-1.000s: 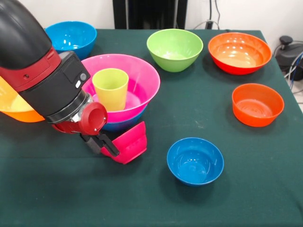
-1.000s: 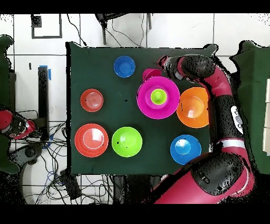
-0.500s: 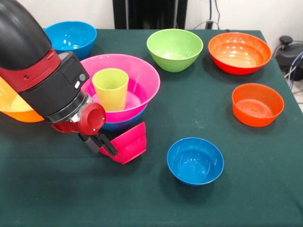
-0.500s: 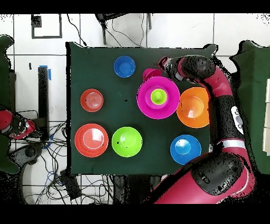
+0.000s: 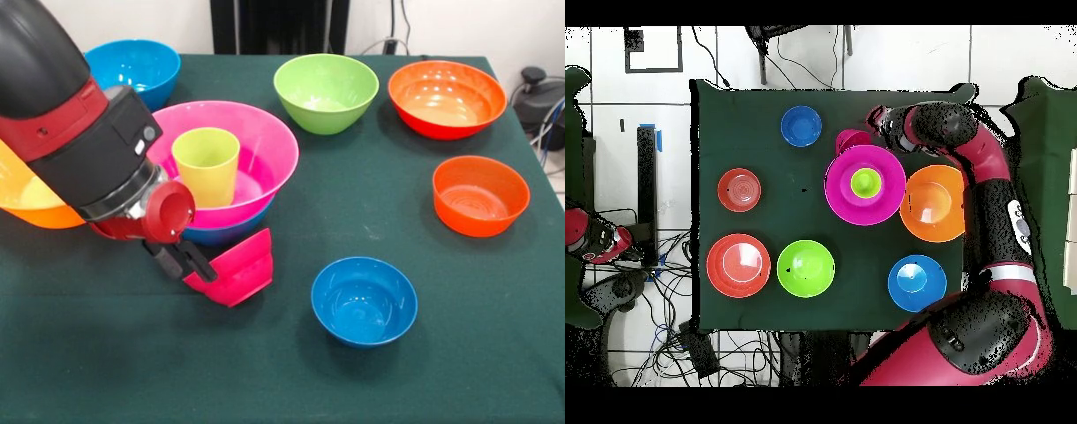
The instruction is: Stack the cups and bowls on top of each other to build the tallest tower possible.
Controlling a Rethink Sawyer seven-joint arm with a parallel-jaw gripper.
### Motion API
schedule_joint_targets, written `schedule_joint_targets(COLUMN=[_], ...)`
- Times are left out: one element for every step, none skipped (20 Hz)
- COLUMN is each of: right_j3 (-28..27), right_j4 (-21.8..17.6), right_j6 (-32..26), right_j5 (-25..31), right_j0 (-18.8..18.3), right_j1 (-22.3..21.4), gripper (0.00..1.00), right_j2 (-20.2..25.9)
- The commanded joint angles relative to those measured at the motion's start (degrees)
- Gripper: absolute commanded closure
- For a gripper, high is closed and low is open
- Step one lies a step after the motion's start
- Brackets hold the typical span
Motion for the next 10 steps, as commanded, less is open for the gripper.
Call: schedule_joint_targets(right_j3=[0.6, 0.1, 0.2, -0.4, -0.4, -1.1, -2.0, -1.3, -0.2, -0.8], right_j4=[-0.6, -0.6, -0.6, -0.6, -0.7, -0.6, -0.7, -0.8, -0.8, -1.0], right_j6=[-5.6, -5.5, -5.5, -5.5, -5.5, -5.5, -5.5, -5.4, -5.3, -5.2], right_j5=[9.2, 9.6, 9.5, 9.8, 9.7, 10.0, 10.3, 9.7, 8.5, 7.9], right_j0=[3.0, 3.2, 3.1, 3.3, 3.3, 3.5, 3.8, 3.5, 3.3, 3.5], right_j1=[-3.6, -3.6, -3.5, -3.2, -3.2, -2.9, -2.4, -2.5, -2.5, -1.7], gripper=[0.0, 0.0, 0.0, 0.0, 0.0, 0.0, 0.0, 0.0, 0.0, 0.0], right_j2=[-1.9, -1.9, -1.9, -1.8, -1.8, -1.7, -1.7, -1.7, -1.8, -1.8])
